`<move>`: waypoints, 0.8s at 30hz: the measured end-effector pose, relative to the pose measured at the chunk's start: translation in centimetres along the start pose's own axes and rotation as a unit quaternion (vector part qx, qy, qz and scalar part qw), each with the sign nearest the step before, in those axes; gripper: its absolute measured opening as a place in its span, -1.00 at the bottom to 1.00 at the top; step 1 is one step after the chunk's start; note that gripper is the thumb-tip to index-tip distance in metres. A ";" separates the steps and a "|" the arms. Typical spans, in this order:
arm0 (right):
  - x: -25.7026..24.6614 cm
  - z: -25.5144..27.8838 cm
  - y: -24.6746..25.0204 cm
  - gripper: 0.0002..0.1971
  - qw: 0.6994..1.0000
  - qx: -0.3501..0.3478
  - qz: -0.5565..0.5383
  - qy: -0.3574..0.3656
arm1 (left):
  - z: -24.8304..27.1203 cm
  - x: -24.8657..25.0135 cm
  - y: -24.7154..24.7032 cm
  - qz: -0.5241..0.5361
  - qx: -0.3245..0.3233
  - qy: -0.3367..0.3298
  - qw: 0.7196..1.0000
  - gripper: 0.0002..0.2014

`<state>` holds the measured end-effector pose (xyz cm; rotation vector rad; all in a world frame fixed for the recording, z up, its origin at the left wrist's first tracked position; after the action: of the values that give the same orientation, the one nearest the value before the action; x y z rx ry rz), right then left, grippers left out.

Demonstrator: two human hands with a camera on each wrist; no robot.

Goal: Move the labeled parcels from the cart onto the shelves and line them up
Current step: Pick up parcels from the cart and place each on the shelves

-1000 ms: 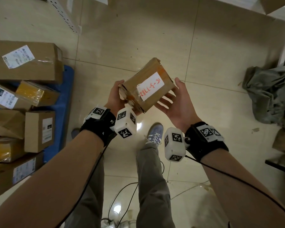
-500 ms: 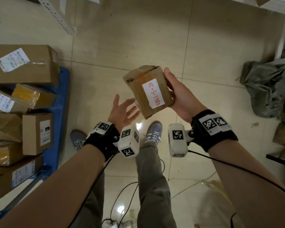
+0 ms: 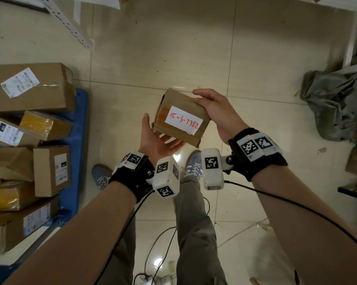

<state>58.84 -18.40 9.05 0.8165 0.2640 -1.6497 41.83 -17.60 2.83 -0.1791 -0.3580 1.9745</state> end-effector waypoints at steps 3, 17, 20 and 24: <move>-0.4 0.4 0.6 -0.59 0.998 0.033 -0.048 -0.034 | 1.5 0.3 -1.5 -0.014 -0.017 -0.001 1.000 -0.36; -15.1 11.2 5.1 -0.58 0.975 -0.051 -0.208 -0.057 | 17.4 7.7 -12.9 -0.043 -0.125 -0.049 0.990 -0.43; -19.4 15.0 5.7 -0.54 0.975 -0.034 -0.216 -0.022 | 22.7 9.4 -15.4 -0.068 -0.163 -0.069 0.982 -0.50; -25.3 20.8 6.5 -0.55 0.973 0.000 -0.228 0.028 | 29.9 11.8 -18.1 -0.103 -0.201 -0.113 0.968 -0.45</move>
<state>58.23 -12.67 41.96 0.8458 0.5216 -2.0552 43.97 -4.99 37.41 -0.1661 -0.8915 1.7027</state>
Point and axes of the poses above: each hand's wrist, its own z-axis away from the middle knuckle, its own y-axis out of the back of the hand, x = y × z, the point moved 2 cm from there along -z, towards the middle knuckle, and after that the axes turned 6 degrees about z, right-handed, at the moved point
